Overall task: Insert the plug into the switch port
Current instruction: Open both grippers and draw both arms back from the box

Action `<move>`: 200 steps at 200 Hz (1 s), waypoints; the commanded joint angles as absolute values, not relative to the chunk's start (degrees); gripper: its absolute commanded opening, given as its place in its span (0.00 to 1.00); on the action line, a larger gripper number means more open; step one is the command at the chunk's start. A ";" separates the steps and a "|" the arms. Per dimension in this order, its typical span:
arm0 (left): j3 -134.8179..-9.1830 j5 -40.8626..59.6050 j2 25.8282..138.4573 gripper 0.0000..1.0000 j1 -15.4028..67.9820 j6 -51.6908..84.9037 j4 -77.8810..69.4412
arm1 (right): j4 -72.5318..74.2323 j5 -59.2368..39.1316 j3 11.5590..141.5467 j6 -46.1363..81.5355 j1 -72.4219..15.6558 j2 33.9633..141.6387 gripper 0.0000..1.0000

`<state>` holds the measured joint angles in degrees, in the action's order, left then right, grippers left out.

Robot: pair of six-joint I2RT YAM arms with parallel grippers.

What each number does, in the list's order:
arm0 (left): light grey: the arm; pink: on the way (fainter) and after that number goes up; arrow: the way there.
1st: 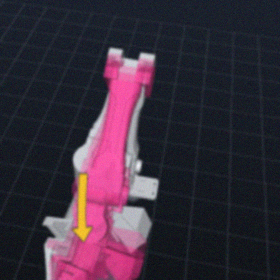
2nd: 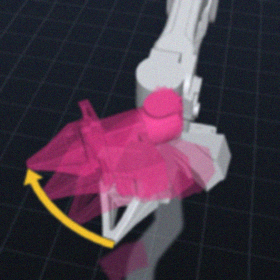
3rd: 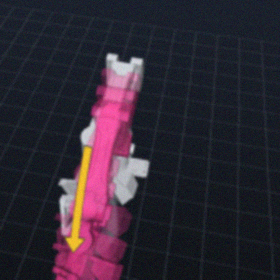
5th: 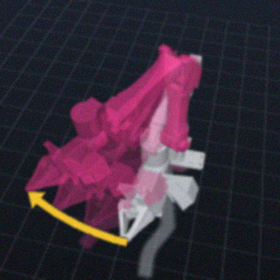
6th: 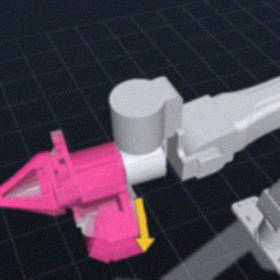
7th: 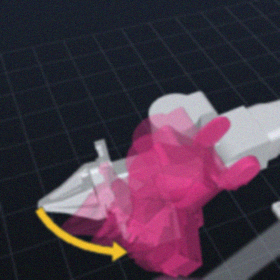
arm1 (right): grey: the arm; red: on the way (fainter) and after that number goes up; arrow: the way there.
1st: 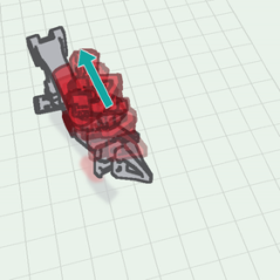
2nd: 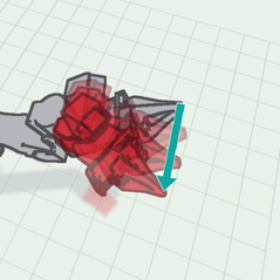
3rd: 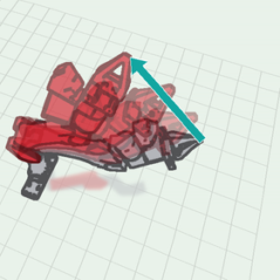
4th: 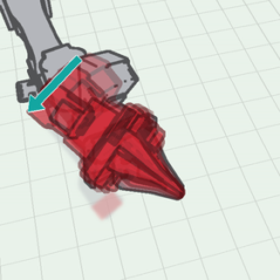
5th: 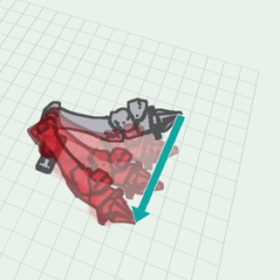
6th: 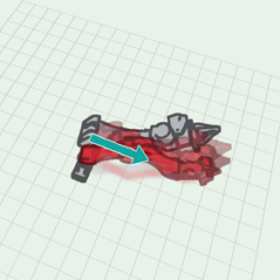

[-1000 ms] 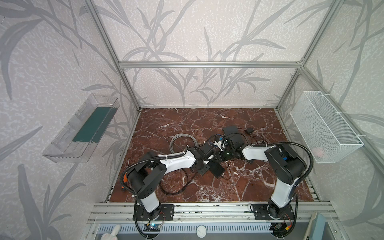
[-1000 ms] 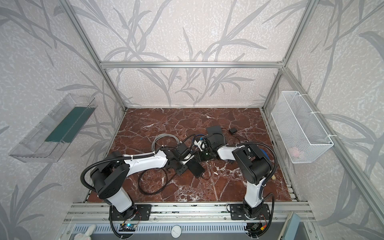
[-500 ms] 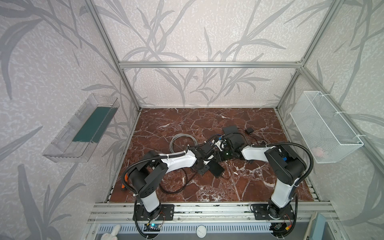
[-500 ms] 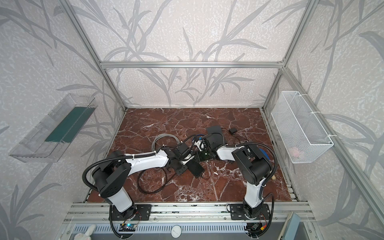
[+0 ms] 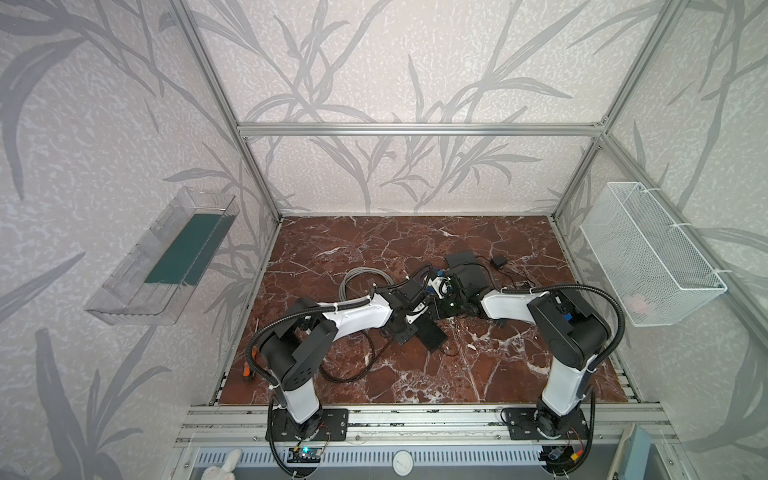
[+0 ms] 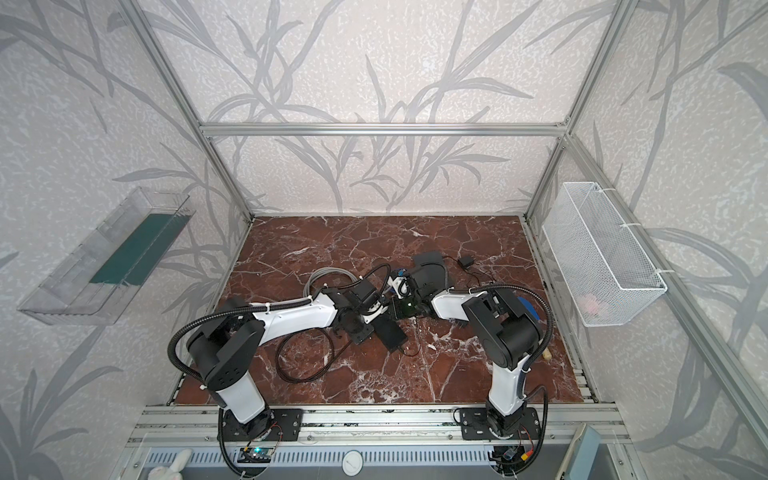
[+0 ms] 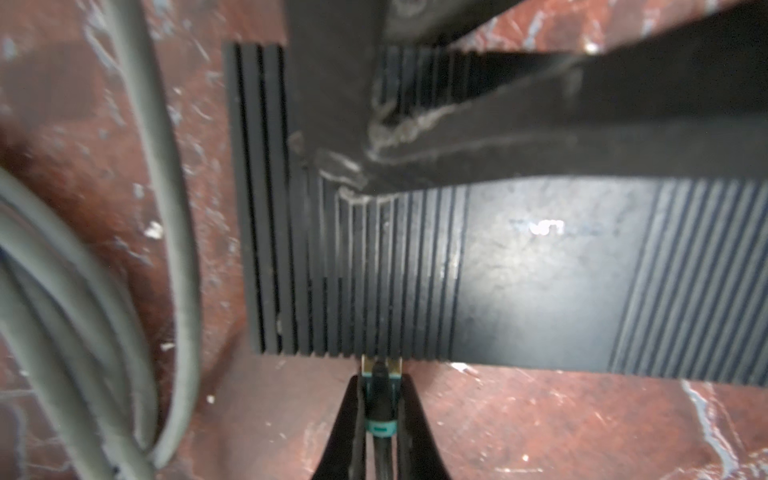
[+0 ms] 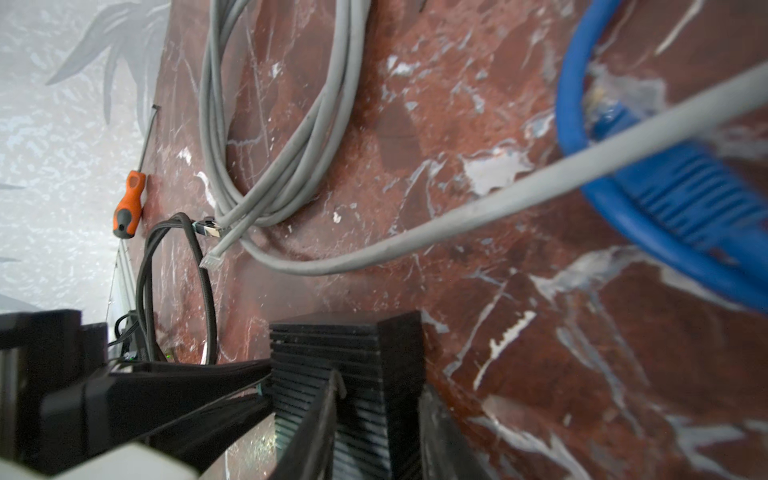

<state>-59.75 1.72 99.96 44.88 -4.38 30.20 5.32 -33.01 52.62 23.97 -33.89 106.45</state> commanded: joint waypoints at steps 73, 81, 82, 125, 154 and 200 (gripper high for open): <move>-60.31 0.59 88.89 0.37 44.10 -5.54 21.18 | -23.28 -37.35 59.22 18.61 -26.95 99.59 0.50; -59.86 0.83 87.64 0.40 43.50 -5.78 22.56 | -23.54 -37.46 59.28 18.95 -25.65 98.57 0.51; -59.81 0.94 87.46 0.41 43.33 -5.79 22.66 | -23.59 -37.45 59.26 18.97 -25.48 98.42 0.51; -59.79 1.23 81.42 0.99 31.54 4.57 19.11 | -23.91 -32.46 58.47 16.38 -20.47 90.07 0.99; -61.27 -5.94 80.28 0.99 21.39 9.75 15.73 | -21.45 -17.23 53.78 14.85 -18.26 80.23 0.99; -53.64 -24.54 77.57 0.99 10.38 7.98 15.71 | -5.83 19.01 32.38 7.34 -16.64 55.15 0.99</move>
<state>-58.94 -12.88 81.41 13.87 6.63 15.79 -14.63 -4.40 42.30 13.45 -17.26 65.34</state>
